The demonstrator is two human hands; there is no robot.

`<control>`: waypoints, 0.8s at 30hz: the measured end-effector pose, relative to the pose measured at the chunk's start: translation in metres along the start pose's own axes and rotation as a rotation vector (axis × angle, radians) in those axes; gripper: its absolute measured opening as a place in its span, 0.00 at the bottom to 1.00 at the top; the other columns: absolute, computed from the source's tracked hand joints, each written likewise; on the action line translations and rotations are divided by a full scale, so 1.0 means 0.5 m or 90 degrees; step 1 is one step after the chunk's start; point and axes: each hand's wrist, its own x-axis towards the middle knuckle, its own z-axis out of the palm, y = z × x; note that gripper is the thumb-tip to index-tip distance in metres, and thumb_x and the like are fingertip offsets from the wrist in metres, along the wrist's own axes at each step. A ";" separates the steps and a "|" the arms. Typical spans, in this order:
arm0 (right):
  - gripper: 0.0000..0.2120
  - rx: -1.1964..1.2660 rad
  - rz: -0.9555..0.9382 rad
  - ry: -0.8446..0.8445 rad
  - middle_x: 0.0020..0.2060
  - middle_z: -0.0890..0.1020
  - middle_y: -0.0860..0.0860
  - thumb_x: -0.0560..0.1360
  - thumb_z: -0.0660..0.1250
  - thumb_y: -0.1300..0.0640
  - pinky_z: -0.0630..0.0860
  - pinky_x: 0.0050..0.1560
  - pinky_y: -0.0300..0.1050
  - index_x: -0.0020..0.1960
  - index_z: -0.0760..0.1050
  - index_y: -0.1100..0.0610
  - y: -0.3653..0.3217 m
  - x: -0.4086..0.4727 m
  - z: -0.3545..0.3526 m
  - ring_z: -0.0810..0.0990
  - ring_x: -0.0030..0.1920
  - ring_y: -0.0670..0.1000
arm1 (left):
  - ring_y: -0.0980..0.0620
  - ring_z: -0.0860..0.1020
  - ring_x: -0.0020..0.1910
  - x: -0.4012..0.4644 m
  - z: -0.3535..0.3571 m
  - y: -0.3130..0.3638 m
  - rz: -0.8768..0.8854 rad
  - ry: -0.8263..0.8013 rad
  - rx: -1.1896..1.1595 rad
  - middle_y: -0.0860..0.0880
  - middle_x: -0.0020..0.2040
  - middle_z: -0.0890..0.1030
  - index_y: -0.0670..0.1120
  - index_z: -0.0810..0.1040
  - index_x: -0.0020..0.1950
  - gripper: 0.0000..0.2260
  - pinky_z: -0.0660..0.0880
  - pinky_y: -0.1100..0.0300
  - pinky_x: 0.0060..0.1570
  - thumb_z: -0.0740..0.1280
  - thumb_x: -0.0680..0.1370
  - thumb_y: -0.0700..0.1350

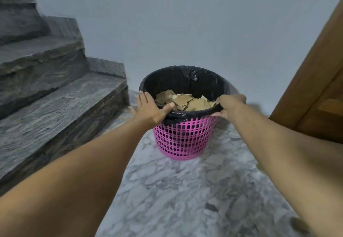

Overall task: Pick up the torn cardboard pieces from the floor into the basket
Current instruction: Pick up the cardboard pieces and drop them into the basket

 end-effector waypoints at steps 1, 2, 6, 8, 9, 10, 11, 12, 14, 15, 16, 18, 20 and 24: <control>0.09 -0.001 -0.005 0.005 0.50 0.81 0.63 0.72 0.64 0.77 0.80 0.34 0.68 0.46 0.71 0.66 0.005 0.003 -0.004 0.83 0.45 0.63 | 0.44 0.39 0.78 0.001 0.006 0.008 -0.006 0.000 -0.010 0.43 0.78 0.36 0.42 0.38 0.78 0.49 0.41 0.38 0.74 0.53 0.72 0.72; 0.08 -0.001 -0.012 0.001 0.52 0.80 0.63 0.72 0.65 0.76 0.81 0.35 0.67 0.47 0.71 0.66 0.010 0.004 -0.006 0.83 0.46 0.63 | 0.44 0.39 0.77 0.003 0.009 0.011 -0.011 0.000 -0.018 0.43 0.78 0.35 0.42 0.37 0.78 0.49 0.41 0.38 0.73 0.54 0.72 0.73; 0.13 -0.078 -0.044 -0.014 0.52 0.80 0.60 0.79 0.67 0.58 0.84 0.36 0.55 0.58 0.73 0.65 0.023 0.003 -0.021 0.84 0.45 0.62 | 0.44 0.38 0.77 0.000 0.006 0.019 -0.023 -0.021 -0.020 0.44 0.77 0.33 0.43 0.36 0.78 0.53 0.39 0.37 0.73 0.55 0.69 0.75; 0.13 -0.109 -0.070 0.018 0.48 0.81 0.59 0.78 0.68 0.54 0.84 0.35 0.50 0.55 0.75 0.64 0.023 0.000 -0.032 0.84 0.37 0.59 | 0.43 0.38 0.77 -0.008 0.003 0.026 -0.024 -0.035 -0.016 0.44 0.77 0.33 0.43 0.34 0.77 0.59 0.40 0.37 0.73 0.58 0.63 0.77; 0.13 -0.102 -0.077 0.039 0.47 0.82 0.59 0.77 0.70 0.55 0.83 0.34 0.47 0.53 0.76 0.64 0.021 0.001 -0.040 0.83 0.34 0.56 | 0.43 0.38 0.77 -0.012 0.003 0.033 -0.019 -0.043 -0.004 0.44 0.77 0.32 0.43 0.33 0.77 0.63 0.40 0.37 0.72 0.60 0.59 0.78; 0.13 -0.084 -0.073 0.055 0.47 0.83 0.59 0.75 0.73 0.56 0.82 0.32 0.45 0.53 0.77 0.64 0.022 0.005 -0.046 0.82 0.33 0.54 | 0.42 0.37 0.77 -0.017 0.005 0.038 -0.015 -0.051 0.014 0.43 0.76 0.31 0.43 0.32 0.76 0.66 0.41 0.37 0.72 0.63 0.56 0.78; 0.13 -0.060 -0.061 0.062 0.47 0.83 0.59 0.74 0.74 0.57 0.80 0.30 0.44 0.52 0.77 0.64 0.023 0.008 -0.051 0.82 0.34 0.53 | 0.42 0.37 0.77 -0.021 0.007 0.041 -0.010 -0.055 0.030 0.43 0.76 0.30 0.43 0.31 0.76 0.67 0.42 0.37 0.72 0.66 0.56 0.77; 0.13 -0.027 -0.046 0.065 0.47 0.83 0.60 0.72 0.75 0.57 0.80 0.29 0.44 0.51 0.78 0.64 0.027 0.011 -0.053 0.83 0.35 0.54 | 0.42 0.38 0.77 -0.025 0.009 0.042 -0.007 -0.052 0.034 0.43 0.76 0.30 0.43 0.31 0.76 0.67 0.43 0.37 0.72 0.68 0.56 0.75; 0.11 0.029 -0.027 0.060 0.44 0.84 0.61 0.72 0.76 0.59 0.82 0.31 0.45 0.47 0.77 0.64 0.032 0.017 -0.055 0.85 0.37 0.55 | 0.42 0.39 0.77 -0.029 0.008 0.047 -0.009 -0.043 0.017 0.44 0.76 0.30 0.43 0.31 0.76 0.66 0.44 0.38 0.72 0.71 0.59 0.72; 0.10 0.045 -0.025 0.057 0.43 0.84 0.61 0.72 0.75 0.59 0.82 0.32 0.46 0.45 0.76 0.63 0.033 0.019 -0.053 0.85 0.37 0.56 | 0.42 0.39 0.77 -0.030 0.006 0.048 -0.013 -0.040 0.009 0.44 0.76 0.30 0.43 0.32 0.76 0.65 0.44 0.39 0.73 0.71 0.59 0.71; 0.09 0.060 -0.023 0.053 0.42 0.84 0.61 0.73 0.75 0.60 0.82 0.32 0.46 0.45 0.76 0.63 0.035 0.021 -0.051 0.85 0.37 0.55 | 0.42 0.39 0.77 -0.029 0.007 0.048 -0.017 -0.039 0.004 0.44 0.76 0.30 0.43 0.32 0.77 0.65 0.44 0.39 0.73 0.71 0.59 0.71; 0.09 0.074 -0.014 0.036 0.43 0.84 0.59 0.74 0.74 0.60 0.82 0.30 0.45 0.49 0.78 0.64 0.038 0.027 -0.043 0.85 0.38 0.55 | 0.42 0.39 0.77 -0.027 0.005 0.042 -0.026 -0.039 0.013 0.44 0.77 0.32 0.44 0.34 0.77 0.67 0.43 0.39 0.73 0.68 0.56 0.74; 0.12 0.029 -0.017 0.029 0.45 0.84 0.57 0.73 0.72 0.60 0.80 0.30 0.44 0.54 0.77 0.63 0.039 0.037 -0.032 0.84 0.40 0.53 | 0.42 0.40 0.77 -0.015 -0.001 0.033 -0.033 -0.043 0.066 0.43 0.78 0.35 0.43 0.38 0.78 0.67 0.40 0.37 0.72 0.59 0.52 0.79; 0.27 -0.161 -0.116 0.091 0.59 0.77 0.57 0.70 0.65 0.60 0.76 0.44 0.47 0.68 0.65 0.60 0.008 0.064 -0.006 0.77 0.49 0.56 | 0.40 0.48 0.77 0.047 -0.038 0.027 -0.056 0.078 0.068 0.37 0.77 0.53 0.41 0.55 0.77 0.58 0.42 0.37 0.73 0.43 0.60 0.81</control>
